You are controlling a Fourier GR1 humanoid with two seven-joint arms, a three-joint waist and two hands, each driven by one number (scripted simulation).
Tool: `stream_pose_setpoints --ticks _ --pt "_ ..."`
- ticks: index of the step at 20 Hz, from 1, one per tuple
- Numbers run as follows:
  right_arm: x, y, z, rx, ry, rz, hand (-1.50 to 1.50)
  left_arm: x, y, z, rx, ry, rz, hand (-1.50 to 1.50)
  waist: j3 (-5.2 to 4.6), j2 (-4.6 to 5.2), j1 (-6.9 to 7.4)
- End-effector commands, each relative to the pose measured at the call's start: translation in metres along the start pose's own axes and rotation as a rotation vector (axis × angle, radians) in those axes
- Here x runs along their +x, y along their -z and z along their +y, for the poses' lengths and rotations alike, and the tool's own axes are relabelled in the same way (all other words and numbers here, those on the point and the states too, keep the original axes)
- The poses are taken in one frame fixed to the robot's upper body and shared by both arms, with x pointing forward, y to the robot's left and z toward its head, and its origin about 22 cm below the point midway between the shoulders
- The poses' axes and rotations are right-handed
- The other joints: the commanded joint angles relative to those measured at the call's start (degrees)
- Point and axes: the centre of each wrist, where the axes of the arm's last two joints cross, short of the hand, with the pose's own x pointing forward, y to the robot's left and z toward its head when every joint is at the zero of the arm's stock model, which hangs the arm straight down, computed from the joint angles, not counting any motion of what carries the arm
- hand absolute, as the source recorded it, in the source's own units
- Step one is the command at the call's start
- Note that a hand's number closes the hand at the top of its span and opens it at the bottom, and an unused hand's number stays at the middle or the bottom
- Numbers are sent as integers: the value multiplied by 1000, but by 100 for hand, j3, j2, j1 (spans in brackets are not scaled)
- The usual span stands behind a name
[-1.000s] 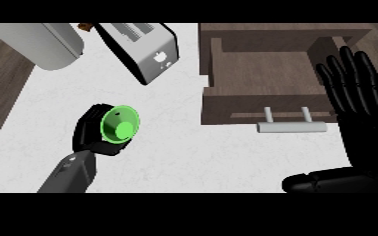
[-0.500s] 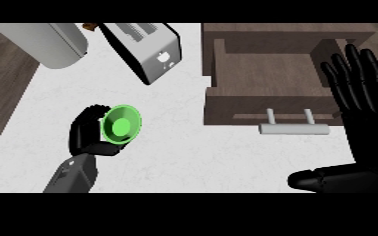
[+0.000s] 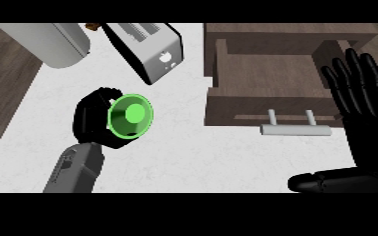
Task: Pick up the cup, place it into the drawer and close the drawer
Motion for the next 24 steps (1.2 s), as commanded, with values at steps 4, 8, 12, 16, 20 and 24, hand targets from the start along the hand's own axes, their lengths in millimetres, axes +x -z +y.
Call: stream_pose_setpoints --ticks 4,8,12,16,20,24 --pt "-7 -1 -5 -13 -11 -8 -150 55 50 -65 -59 -80 -15 150 -2 14 -23" --pt "-5 1 -16 -7 -6 -2 -150 86 75 -91 -72 -74 -34 150 -4 24 -54" --pt "15 -4 -2 -10 -16 -2 -150 91 96 -114 -98 -45 -45 150 -8 33 -92" --pt "-2 11 -5 6 -5 -8 -150 121 141 -152 -111 -3 -70 150 -5 41 -96" --pt "-1 -3 1 16 6 -16 -150 127 152 -178 -118 32 -51 150 -6 36 -128" --pt "6 13 -22 3 -1 12 -150 127 164 -200 -135 59 -47 150 -6 41 -136"
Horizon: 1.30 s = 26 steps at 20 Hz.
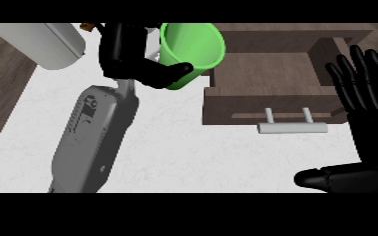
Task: Pick up the cup, place it into the drawer and close the drawer
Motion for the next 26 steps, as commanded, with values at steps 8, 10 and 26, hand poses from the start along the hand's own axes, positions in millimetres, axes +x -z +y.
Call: stream_pose_setpoints --ticks 8,10,26 --pt "-20 -8 10 9 -2 -6 -150 -14 50 -45 -35 69 69 150 1 16 -67" --pt "0 12 9 -1 -1 -1 -150 1 62 -59 -43 87 91 150 -1 10 -37" --pt "-10 14 -4 -3 -7 -28 -150 -63 65 -69 -22 162 210 150 2 83 -244"
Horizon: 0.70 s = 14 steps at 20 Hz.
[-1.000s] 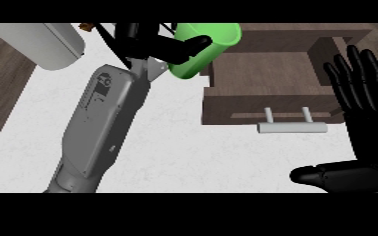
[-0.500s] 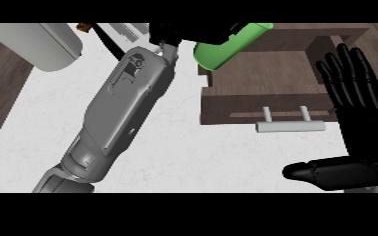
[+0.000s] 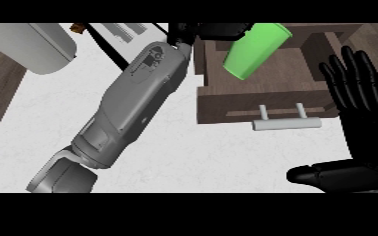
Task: Pick up the cup, place it into the drawer and close the drawer
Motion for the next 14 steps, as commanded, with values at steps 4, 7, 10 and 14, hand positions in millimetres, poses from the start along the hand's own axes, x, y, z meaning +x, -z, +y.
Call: stream_pose_setpoints --ticks 4,7,10,14 --pt "3 2 9 29 -5 3 -150 -20 -1 -3 -6 91 51 150 2 46 -194" --pt "-2 5 -3 38 26 -1 -150 -35 -12 -1 -29 96 58 150 4 59 -237" --pt "7 6 6 53 34 -1 -150 -29 -7 -7 -62 138 64 150 2 47 -233" --pt "0 26 2 59 33 -3 -150 -28 -6 -12 -60 212 83 150 7 98 -311"
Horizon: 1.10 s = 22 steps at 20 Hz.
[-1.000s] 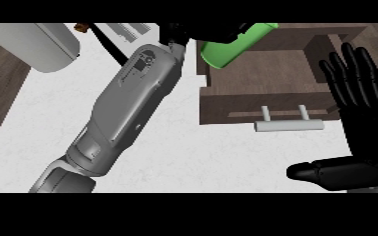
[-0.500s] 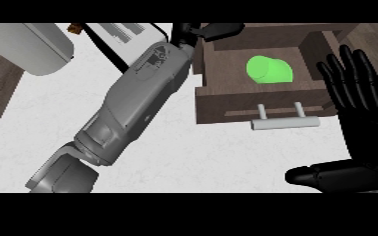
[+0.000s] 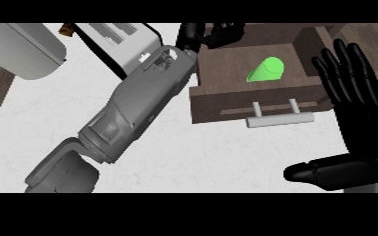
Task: Pick up the cup, place it into the drawer and close the drawer
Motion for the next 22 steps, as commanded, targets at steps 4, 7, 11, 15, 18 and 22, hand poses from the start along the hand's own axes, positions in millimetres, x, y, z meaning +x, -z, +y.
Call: stream_pose_setpoints --ticks 4,7,11,15,18,22 --pt "-3 -2 -1 19 16 -15 -150 5 3 -8 -24 153 23 -150 6 13 -111" --pt "6 -4 5 1 51 -28 -150 9 4 -11 3 107 30 -150 1 10 -143" --pt "-2 -2 13 25 63 -27 -150 2 -6 -15 16 35 14 -150 1 31 -180" --pt "-8 -2 1 40 87 -36 -150 15 3 -13 5 -79 -61 -150 1 29 -47" --pt "4 -15 -11 50 110 -19 -150 28 4 -18 -7 -178 -111 -150 -2 -50 109" --pt "5 -14 -9 48 105 -13 -150 9 -8 -14 -27 -251 -91 -150 -7 -92 347"
